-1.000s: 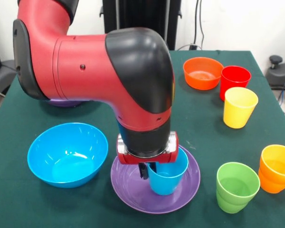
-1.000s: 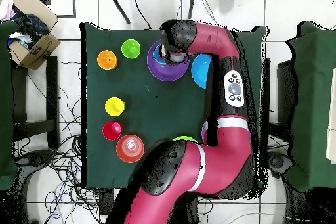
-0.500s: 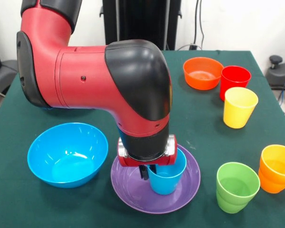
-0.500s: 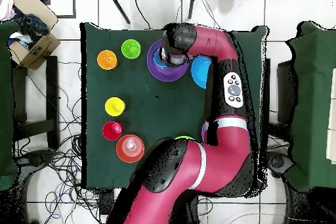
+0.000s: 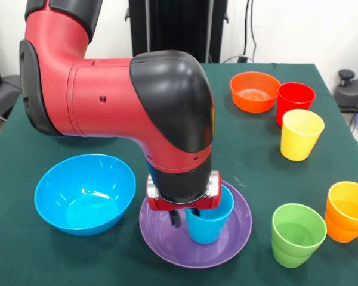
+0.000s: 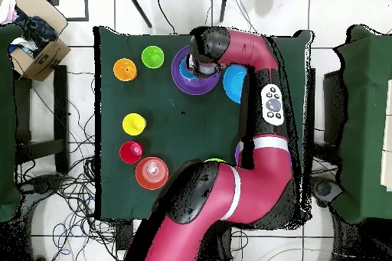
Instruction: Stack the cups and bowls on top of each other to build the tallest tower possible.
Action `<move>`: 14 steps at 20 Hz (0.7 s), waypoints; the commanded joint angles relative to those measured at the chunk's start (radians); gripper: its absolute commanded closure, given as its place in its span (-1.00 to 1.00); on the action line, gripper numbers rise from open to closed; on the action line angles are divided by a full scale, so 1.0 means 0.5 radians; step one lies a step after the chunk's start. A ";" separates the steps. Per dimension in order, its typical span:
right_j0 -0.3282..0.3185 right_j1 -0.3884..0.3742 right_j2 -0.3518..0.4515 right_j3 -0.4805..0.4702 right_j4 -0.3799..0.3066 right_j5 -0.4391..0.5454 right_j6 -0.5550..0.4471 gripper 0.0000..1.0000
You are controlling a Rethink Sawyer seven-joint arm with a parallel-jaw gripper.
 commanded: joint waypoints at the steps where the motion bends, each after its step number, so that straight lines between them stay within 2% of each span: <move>1: -0.026 -0.028 0.154 0.077 -0.092 -0.083 -0.716 -1.00; 7: 0.000 -0.028 0.140 0.026 -0.107 -0.021 -0.694 -1.00; 14: 0.026 -0.108 0.091 0.049 -0.080 0.121 -0.566 -1.00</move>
